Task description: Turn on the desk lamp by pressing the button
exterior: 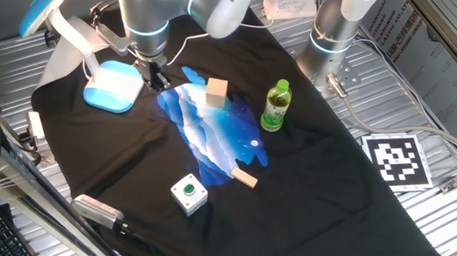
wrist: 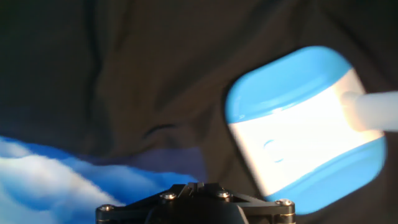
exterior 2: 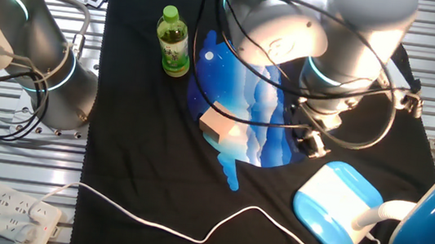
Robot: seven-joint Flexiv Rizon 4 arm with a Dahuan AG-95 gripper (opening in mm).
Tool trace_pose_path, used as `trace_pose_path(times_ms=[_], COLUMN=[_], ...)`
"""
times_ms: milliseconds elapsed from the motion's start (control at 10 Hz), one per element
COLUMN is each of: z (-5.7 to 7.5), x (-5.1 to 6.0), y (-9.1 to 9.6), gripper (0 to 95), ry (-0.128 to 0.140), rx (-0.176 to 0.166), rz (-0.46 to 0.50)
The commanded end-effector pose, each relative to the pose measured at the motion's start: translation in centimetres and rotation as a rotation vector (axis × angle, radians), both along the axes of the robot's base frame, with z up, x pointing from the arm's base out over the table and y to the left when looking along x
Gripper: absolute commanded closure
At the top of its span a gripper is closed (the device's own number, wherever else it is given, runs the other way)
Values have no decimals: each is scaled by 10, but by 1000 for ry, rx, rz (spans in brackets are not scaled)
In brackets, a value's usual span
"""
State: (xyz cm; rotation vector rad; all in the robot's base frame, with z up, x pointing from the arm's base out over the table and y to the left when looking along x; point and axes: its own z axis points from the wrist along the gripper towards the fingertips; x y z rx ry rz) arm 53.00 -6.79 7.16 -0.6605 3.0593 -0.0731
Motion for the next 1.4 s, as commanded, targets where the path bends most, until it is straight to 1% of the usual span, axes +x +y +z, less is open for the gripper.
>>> trace_pose_path(times_ms=[100, 200, 300, 400, 500, 600, 700, 800, 1100, 1400], z=[10, 14, 19, 23, 26, 34, 41, 45, 44, 44], x=[-16, -22, -31, -38, -43, -51, -56, -56, -56, -56], y=[21, 28, 39, 45, 49, 54, 58, 58, 58, 58], gripper=[950, 950, 950, 950, 950, 950, 950, 950, 950, 950], ry=[18, 22, 25, 26, 28, 26, 25, 20, 14, 15], rx=[30, 32, 29, 26, 23, 18, 13, 6, 7, 4], rz=[-13, -12, -13, -12, -9, -5, -1, 11, 0, 6])
